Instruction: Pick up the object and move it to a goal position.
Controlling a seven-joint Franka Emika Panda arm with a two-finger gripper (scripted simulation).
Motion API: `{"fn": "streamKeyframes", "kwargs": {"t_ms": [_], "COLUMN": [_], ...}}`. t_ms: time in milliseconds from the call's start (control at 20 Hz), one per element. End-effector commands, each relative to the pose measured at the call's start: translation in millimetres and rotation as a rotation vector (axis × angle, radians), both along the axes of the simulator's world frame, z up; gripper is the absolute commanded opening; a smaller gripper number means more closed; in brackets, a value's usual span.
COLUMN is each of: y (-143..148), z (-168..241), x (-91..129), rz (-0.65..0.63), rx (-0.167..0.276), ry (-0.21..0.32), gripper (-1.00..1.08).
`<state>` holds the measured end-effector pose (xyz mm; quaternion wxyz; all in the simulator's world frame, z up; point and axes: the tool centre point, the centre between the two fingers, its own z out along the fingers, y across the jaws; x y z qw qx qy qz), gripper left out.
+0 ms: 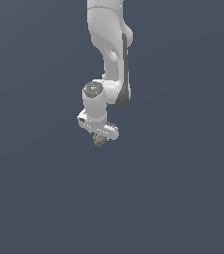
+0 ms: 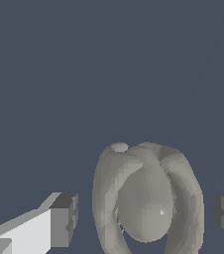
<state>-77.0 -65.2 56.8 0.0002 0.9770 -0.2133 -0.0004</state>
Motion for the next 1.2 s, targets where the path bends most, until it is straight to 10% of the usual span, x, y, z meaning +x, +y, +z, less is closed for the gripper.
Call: {"fn": "streamKeyframes", "kwargs": {"t_ms": [0,250,300,1150], "y": [-0.1,-0.2,-0.2,16.0], "z": [-10.1,-17.2,-17.2,-13.3], "x": [-0.2,0.3,0.3,5.7], "rz": [-0.001,-0.002,-0.002,-0.001], "rx": [0.0,0.0,0.0,0.001], "ry": [-0.001,-0.001,-0.001,-0.002], "gripper": [1.0,1.0,-1.0,-1.0]}}
